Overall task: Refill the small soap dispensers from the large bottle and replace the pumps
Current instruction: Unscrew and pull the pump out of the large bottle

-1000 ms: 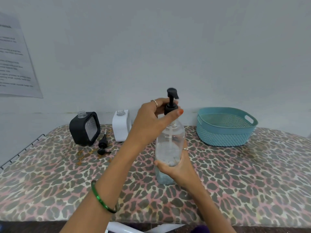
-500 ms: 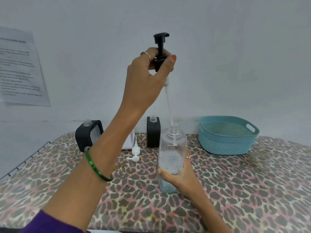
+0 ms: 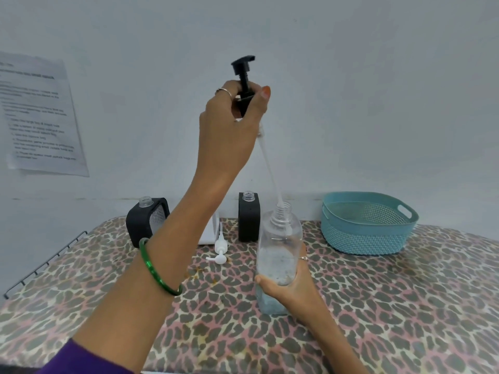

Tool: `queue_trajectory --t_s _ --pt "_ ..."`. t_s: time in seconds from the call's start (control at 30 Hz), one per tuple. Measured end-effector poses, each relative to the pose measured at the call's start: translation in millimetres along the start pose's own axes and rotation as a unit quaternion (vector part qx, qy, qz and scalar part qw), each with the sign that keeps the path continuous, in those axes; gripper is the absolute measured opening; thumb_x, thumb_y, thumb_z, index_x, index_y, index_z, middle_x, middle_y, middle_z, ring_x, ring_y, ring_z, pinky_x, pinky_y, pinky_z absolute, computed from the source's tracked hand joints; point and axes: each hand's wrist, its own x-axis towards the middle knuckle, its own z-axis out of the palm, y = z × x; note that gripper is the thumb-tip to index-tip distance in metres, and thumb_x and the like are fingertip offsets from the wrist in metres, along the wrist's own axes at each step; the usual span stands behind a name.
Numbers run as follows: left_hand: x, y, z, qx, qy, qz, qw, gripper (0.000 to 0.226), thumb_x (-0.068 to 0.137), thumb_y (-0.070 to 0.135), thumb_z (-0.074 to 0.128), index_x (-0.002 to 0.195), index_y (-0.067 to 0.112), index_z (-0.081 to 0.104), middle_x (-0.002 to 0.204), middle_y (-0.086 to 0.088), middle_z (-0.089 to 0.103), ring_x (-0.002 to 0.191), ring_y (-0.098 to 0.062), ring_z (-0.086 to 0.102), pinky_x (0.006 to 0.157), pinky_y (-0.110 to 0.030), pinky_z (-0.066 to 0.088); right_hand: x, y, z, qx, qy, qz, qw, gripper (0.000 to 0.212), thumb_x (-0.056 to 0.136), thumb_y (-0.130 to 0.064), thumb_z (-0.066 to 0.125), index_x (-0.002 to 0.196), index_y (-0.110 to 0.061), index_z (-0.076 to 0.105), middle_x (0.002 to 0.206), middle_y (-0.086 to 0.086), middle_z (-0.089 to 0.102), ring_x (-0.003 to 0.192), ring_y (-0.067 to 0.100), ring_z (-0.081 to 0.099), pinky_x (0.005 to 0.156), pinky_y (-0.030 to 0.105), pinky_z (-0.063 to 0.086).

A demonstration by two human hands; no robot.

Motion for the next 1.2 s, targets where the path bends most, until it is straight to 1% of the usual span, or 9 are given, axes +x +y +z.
queue_trajectory --t_s 0.17,0.4,0.53,0.63,0.7,0.8,1.0,1.1,1.2 --pt "8 2 -23 -0.097 0.097 -0.056 0.989 0.012 0.096 0.033 0.055 0.098 0.021 0.06 0.089 0.004 0.071 0.078 0.006 0.063 0.069 -0.009 0.045 2 6 0 0.007 0.005 0.005 1.0 0.043 0.072 -0.007 0.083 0.103 -0.022 0.057 0.092 -0.01 0.07 0.091 0.0 0.067 0.072 0.01 0.049" --pt "2 -17 -90 -0.191 0.207 -0.032 0.959 0.012 0.093 0.022 0.062 0.101 0.013 0.058 0.079 0.012 0.069 0.097 -0.012 0.066 0.091 -0.026 0.052 7 16 1 -0.005 0.009 0.012 1.0 0.093 0.049 -0.051 0.081 0.129 -0.017 0.048 0.113 -0.004 0.066 0.099 -0.001 0.064 0.082 0.014 0.051" --pt "-24 -43 -144 -0.168 0.298 -0.021 0.94 0.014 0.091 0.017 0.065 0.1 0.01 0.057 0.09 0.001 0.068 0.091 -0.01 0.064 0.084 -0.021 0.049 10 22 1 -0.008 0.015 0.011 1.0 0.109 0.035 -0.064 0.086 0.125 -0.015 0.05 0.112 -0.002 0.065 0.096 -0.001 0.064 0.083 0.017 0.051" --pt "-53 -70 -184 -0.137 0.387 -0.054 0.91 0.015 0.09 0.015 0.065 0.102 0.008 0.059 0.099 -0.005 0.065 0.092 -0.006 0.062 0.093 -0.023 0.049 12 24 1 -0.016 0.024 -0.002 1.0 0.097 0.041 -0.047 0.086 0.124 -0.012 0.049 0.11 -0.001 0.063 0.092 -0.002 0.062 0.071 0.007 0.045" --pt "-78 -88 -202 -0.118 0.446 -0.083 0.883 0.018 0.088 0.012 0.067 0.103 0.006 0.058 0.101 -0.004 0.064 0.096 -0.007 0.062 0.099 -0.026 0.048 13 27 0 -0.025 0.033 -0.013 0.999 0.096 0.042 -0.052 0.079 0.123 -0.007 0.052 0.108 0.005 0.066 0.091 0.005 0.065 0.071 0.009 0.048" --pt "-114 -117 -215 -0.082 0.52 -0.123 0.841 0.012 0.087 0.009 0.068 0.095 0.011 0.059 0.093 0.004 0.064 0.087 0.0 0.064 0.088 -0.016 0.05 13 29 1 -0.032 0.039 -0.025 0.998 0.095 0.044 -0.055 0.078 0.121 -0.004 0.054 0.108 0.008 0.066 0.097 0.015 0.066 0.08 0.021 0.054" --pt "-157 -169 -220 -0.048 0.612 -0.18 0.769 0.025 0.085 0.007 0.07 0.1 0.011 0.052 0.095 0.003 0.061 0.081 0.001 0.061 0.086 -0.017 0.053 12 25 0 -0.037 0.039 -0.03 0.998 0.1 0.048 -0.058 0.082 0.13 -0.011 0.05 0.12 0.005 0.062 0.109 0.017 0.062 0.096 0.041 0.05" --pt "-172 -184 -218 -0.019 0.614 -0.193 0.765 0.034 0.081 0.006 0.073 0.105 0.012 0.05 0.117 -0.014 0.06 0.1 -0.013 0.061 0.091 -0.022 0.053 11 25 -1 -0.036 0.032 -0.033 0.998 0.101 0.048 -0.057 0.082 0.132 -0.012 0.049 0.123 0.004 0.061 0.112 0.018 0.061 0.099 0.044 0.049" --pt "-182 -191 -213 0.019 0.582 -0.208 0.786 0.035 0.08 0.005 0.074 0.106 0.013 0.052 0.12 -0.012 0.059 0.111 -0.02 0.059 0.098 -0.03 0.05 11 27 -2 -0.032 0.029 -0.035 0.998 0.106 0.045 -0.064 0.082 0.132 -0.012 0.049 0.122 0.004 0.062 0.11 0.017 0.062 0.097 0.04 0.05"
